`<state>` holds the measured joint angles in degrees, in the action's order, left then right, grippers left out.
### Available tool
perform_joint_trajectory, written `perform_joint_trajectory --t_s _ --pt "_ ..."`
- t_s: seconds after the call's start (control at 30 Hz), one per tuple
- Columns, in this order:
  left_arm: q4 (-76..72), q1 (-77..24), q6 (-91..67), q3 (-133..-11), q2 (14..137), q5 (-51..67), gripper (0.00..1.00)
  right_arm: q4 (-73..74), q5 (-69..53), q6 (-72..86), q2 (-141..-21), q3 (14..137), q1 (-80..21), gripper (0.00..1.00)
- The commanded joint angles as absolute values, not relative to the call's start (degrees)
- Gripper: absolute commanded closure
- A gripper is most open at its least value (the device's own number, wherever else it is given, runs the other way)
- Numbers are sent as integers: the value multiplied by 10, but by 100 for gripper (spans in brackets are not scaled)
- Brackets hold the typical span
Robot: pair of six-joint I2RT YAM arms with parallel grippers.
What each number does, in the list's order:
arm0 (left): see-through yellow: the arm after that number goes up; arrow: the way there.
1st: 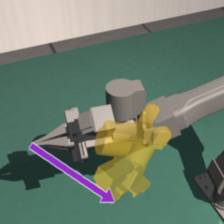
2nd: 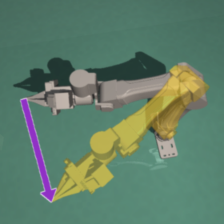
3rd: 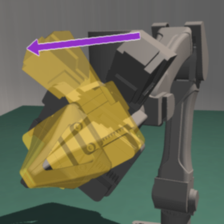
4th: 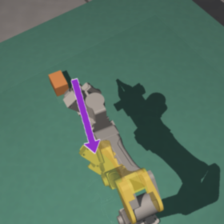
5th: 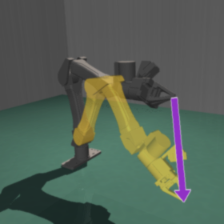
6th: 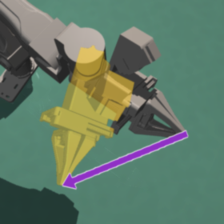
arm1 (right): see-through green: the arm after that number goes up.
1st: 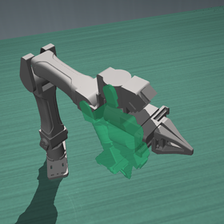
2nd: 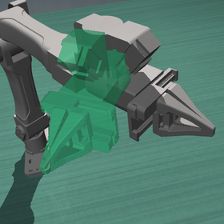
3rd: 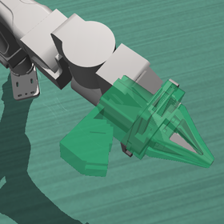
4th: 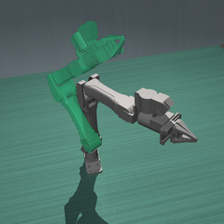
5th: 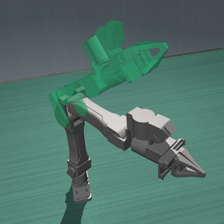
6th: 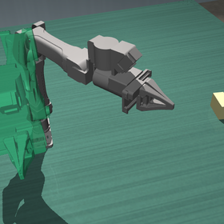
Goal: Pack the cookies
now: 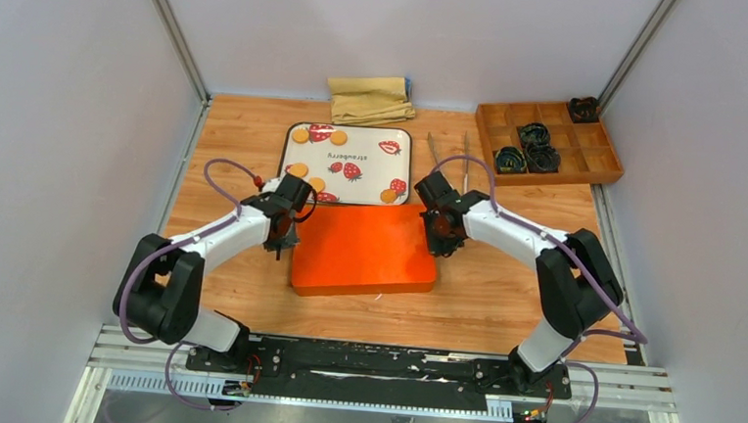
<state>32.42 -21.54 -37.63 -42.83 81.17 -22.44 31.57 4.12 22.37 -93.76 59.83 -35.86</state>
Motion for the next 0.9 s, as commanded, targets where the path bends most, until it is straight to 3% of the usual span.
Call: perform_joint_trajectory --t_s 0.0,0.1,0.23,0.57,0.87 --pt "357 -230 -409 -515 816 -308 75 389 151 278 -950 688 -371 100" --pt "390 -224 -416 -572 819 -353 73 425 232 293 -953 735 -361 100" --pt "370 -214 -406 -606 795 -371 71 420 232 250 -971 808 -352 100" --pt "192 -210 -351 -637 889 -207 75 415 117 165 -1155 1028 -345 100" --pt "132 -217 -335 -616 943 -124 75 413 76 174 -1202 1021 -342 100"
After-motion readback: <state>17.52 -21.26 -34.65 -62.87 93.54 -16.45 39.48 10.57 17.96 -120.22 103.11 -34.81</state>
